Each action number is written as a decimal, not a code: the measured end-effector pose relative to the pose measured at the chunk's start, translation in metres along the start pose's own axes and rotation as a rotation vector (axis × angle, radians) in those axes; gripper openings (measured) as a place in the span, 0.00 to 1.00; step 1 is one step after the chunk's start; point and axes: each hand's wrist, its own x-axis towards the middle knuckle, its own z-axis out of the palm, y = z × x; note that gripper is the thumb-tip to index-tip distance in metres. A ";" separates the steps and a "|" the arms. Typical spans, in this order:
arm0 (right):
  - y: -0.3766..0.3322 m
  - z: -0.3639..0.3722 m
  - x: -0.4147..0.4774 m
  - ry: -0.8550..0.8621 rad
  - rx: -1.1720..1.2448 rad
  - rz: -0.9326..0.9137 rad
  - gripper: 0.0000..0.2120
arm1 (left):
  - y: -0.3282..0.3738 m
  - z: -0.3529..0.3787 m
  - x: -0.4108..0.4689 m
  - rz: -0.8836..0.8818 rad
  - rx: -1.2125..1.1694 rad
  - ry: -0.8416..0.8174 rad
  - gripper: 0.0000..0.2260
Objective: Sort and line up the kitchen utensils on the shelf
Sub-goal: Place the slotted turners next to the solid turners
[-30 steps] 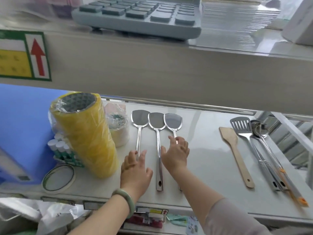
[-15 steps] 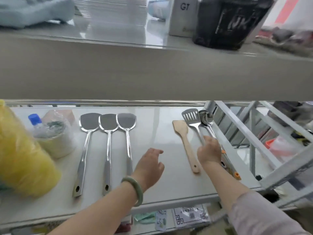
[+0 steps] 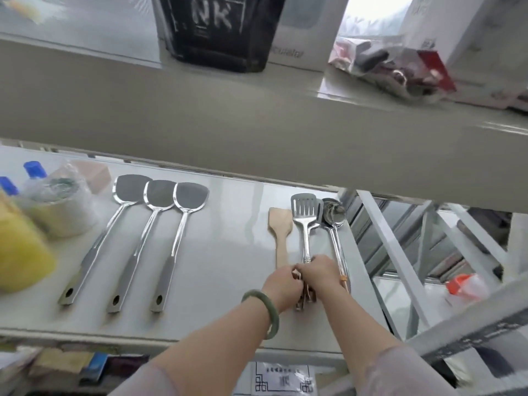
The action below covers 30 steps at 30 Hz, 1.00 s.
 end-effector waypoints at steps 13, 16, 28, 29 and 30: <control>-0.016 -0.006 -0.023 0.078 0.352 -0.141 0.08 | -0.006 -0.013 -0.008 0.061 -0.429 0.003 0.14; -0.040 0.001 -0.033 0.128 0.389 -0.239 0.08 | -0.014 -0.035 -0.012 0.080 -0.520 0.033 0.16; -0.094 0.070 -0.058 0.150 0.277 -0.305 0.04 | -0.099 -0.119 -0.037 -0.065 -0.352 0.224 0.17; -0.093 0.074 -0.058 0.140 0.254 -0.294 0.02 | -0.101 -0.121 -0.037 -0.069 -0.349 0.215 0.17; -0.093 0.078 -0.058 0.131 0.231 -0.285 0.02 | -0.103 -0.121 -0.036 -0.072 -0.333 0.216 0.16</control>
